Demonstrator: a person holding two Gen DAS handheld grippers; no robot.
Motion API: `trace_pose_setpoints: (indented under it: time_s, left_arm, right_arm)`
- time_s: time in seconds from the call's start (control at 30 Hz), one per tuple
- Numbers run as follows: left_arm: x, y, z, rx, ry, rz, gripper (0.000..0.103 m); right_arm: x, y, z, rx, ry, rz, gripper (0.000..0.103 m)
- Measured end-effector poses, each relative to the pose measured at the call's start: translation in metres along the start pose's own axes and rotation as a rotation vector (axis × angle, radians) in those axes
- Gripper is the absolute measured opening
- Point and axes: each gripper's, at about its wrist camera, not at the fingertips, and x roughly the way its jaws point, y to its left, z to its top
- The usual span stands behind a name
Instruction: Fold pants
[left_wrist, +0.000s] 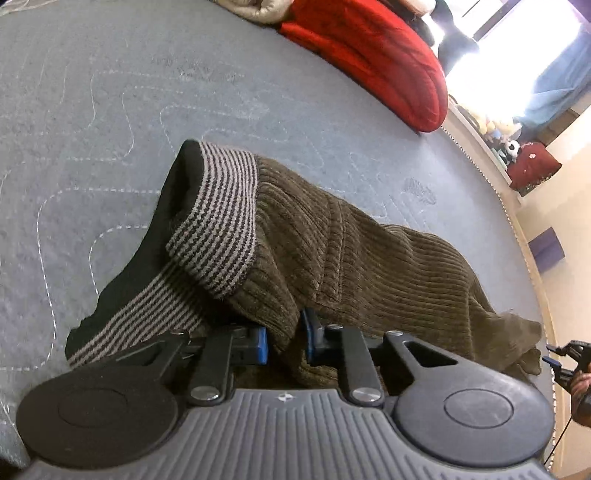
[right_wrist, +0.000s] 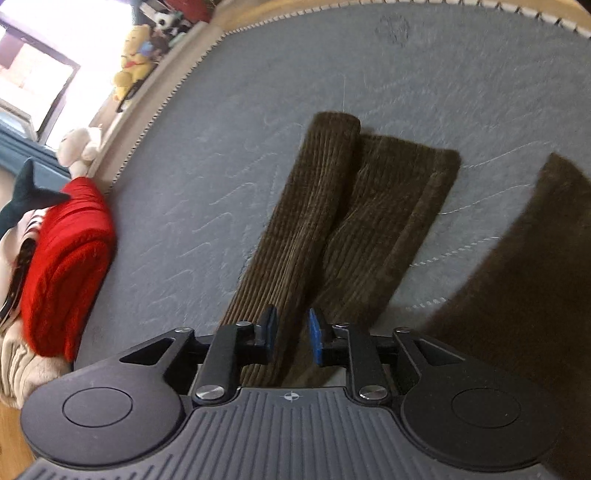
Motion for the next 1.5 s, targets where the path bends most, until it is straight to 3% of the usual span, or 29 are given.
trace_pose_setpoints:
  time_s: [0.13, 0.23, 0.37, 0.43, 0.47, 0.7, 0.83, 0.93, 1.03, 1.13, 1.2, 1.27, 1.3, 1.37, 1.43, 1.5]
  left_arm:
    - [0.003, 0.001, 0.000, -0.020, -0.014, -0.007, 0.020]
    - [0.000, 0.002, -0.001, -0.023, -0.027, 0.002, 0.020]
    - [-0.006, -0.002, -0.002, 0.003, -0.059, 0.013, 0.020]
    - [-0.008, -0.004, -0.002, 0.015, -0.064, 0.017, 0.018]
    - [-0.008, -0.005, -0.001, 0.021, -0.068, 0.017, 0.016]
    - [-0.027, -0.006, 0.000, 0.025, -0.129, -0.033, 0.010]
    - [-0.056, -0.003, 0.007, 0.003, -0.145, -0.042, 0.010]
    - [-0.085, 0.001, 0.008, -0.008, -0.140, -0.027, 0.010]
    - [-0.092, 0.001, 0.001, 0.030, -0.076, 0.060, 0.010]
    - [-0.084, -0.006, -0.007, 0.068, -0.010, 0.205, 0.025]
    - [-0.090, -0.020, -0.015, 0.103, -0.075, 0.361, 0.030]
    - [-0.101, -0.040, -0.028, 0.167, -0.185, 0.435, 0.039]
    - [-0.105, -0.051, -0.037, 0.215, -0.237, 0.430, 0.041]
    - [-0.107, -0.075, -0.056, 0.343, -0.304, 0.340, 0.046]
    - [-0.098, -0.091, -0.070, 0.435, -0.282, 0.200, 0.049]
    - [-0.084, -0.100, -0.080, 0.476, -0.224, 0.082, 0.049]
  right_arm:
    - [0.035, 0.007, 0.009, 0.008, 0.019, 0.008, 0.032]
    - [0.061, 0.011, 0.016, 0.017, 0.032, -0.037, 0.037]
    - [0.077, 0.008, 0.018, 0.075, -0.002, -0.072, 0.035]
    - [0.076, 0.013, 0.020, 0.082, -0.025, -0.088, 0.027]
    - [0.074, 0.015, 0.021, 0.077, -0.038, -0.091, 0.013]
    - [0.007, 0.032, 0.016, 0.036, -0.159, -0.035, 0.012]
    - [-0.068, 0.036, -0.003, -0.023, -0.238, -0.022, 0.011]
    - [-0.128, 0.023, -0.037, -0.044, -0.261, -0.070, 0.011]
    - [-0.164, -0.015, -0.081, -0.050, -0.235, -0.151, 0.011]
    - [-0.160, -0.070, -0.110, 0.052, -0.102, -0.241, 0.011]
    - [-0.150, -0.099, -0.122, 0.093, -0.045, -0.232, 0.012]
    - [-0.148, -0.116, -0.126, 0.113, -0.047, -0.224, 0.015]
    - [-0.149, -0.122, -0.126, 0.127, -0.058, -0.198, 0.017]
    - [-0.154, -0.127, -0.121, 0.142, -0.109, -0.174, 0.017]
    - [-0.158, -0.134, -0.108, 0.173, -0.164, -0.169, 0.019]
    - [-0.158, -0.153, -0.099, 0.248, -0.188, -0.171, 0.028]
